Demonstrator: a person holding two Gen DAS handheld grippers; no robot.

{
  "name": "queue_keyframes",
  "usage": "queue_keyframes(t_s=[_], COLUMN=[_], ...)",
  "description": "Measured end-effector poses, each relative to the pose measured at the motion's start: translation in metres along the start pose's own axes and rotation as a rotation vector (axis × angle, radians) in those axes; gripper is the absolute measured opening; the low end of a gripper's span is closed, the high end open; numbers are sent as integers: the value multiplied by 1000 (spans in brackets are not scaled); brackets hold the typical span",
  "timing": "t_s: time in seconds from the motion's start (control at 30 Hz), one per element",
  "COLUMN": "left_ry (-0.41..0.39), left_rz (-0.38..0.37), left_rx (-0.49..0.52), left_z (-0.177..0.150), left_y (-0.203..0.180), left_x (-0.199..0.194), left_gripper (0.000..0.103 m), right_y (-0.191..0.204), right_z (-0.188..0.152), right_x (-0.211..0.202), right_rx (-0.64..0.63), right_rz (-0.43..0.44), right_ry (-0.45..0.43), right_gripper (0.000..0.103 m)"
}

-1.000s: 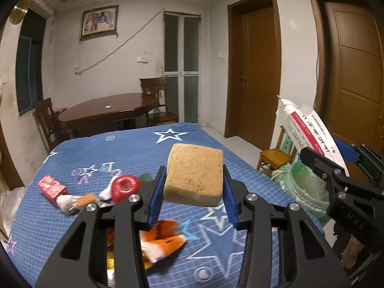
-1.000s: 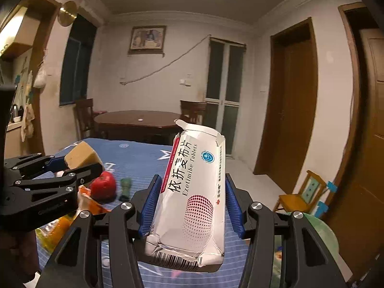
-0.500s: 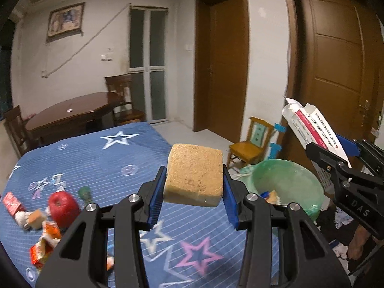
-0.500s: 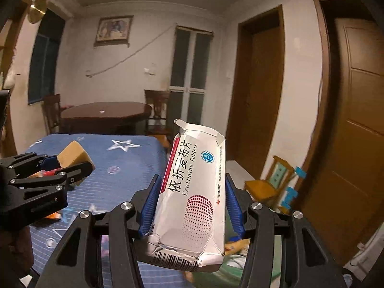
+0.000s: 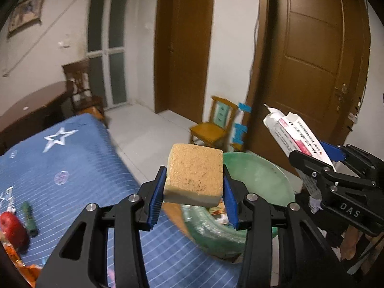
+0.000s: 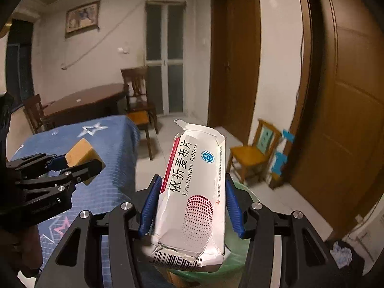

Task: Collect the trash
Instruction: 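Carry the sponge and medicine box with both tools over the green bin, then open the left tool dropping the sponge while the right tool releases the medicine box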

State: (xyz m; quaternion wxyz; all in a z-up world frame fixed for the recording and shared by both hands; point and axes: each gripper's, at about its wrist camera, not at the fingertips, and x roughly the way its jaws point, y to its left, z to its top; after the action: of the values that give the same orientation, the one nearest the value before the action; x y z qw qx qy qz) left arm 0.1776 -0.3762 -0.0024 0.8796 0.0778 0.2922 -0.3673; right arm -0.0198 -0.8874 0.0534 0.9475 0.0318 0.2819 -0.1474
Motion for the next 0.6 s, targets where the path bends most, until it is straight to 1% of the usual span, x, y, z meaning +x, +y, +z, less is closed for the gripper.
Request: queue_keyframes(t_s=[0.1, 0.17, 0.27, 0.37, 0.4, 0.43, 0.6], left_ry=[48, 83, 133, 177, 185, 196, 248], left_rz=[-32, -53, -74, -82, -80, -80, -78], left_rx=[9, 16, 21, 19, 22, 25, 36], left_z=[5, 6, 6, 8, 6, 5, 1], left_y=[-10, -16, -27, -32, -37, -38, -45], left_x=[24, 41, 63, 87, 89, 95, 118], left_gripper=[42, 42, 42, 42, 42, 42, 42], right_y=[-27, -31, -49, -44, -50, -44, -45], right_z=[2, -2, -3, -10, -12, -15, -26], right_x=[27, 40, 69, 88, 97, 100, 121], right_rx=[27, 42, 69, 80, 82, 80, 83], right_rz=[11, 19, 32, 24, 20, 15, 7], right_ry=[79, 117, 183, 227, 241, 250, 282], right_gripper=[53, 53, 53, 53, 53, 53, 53])
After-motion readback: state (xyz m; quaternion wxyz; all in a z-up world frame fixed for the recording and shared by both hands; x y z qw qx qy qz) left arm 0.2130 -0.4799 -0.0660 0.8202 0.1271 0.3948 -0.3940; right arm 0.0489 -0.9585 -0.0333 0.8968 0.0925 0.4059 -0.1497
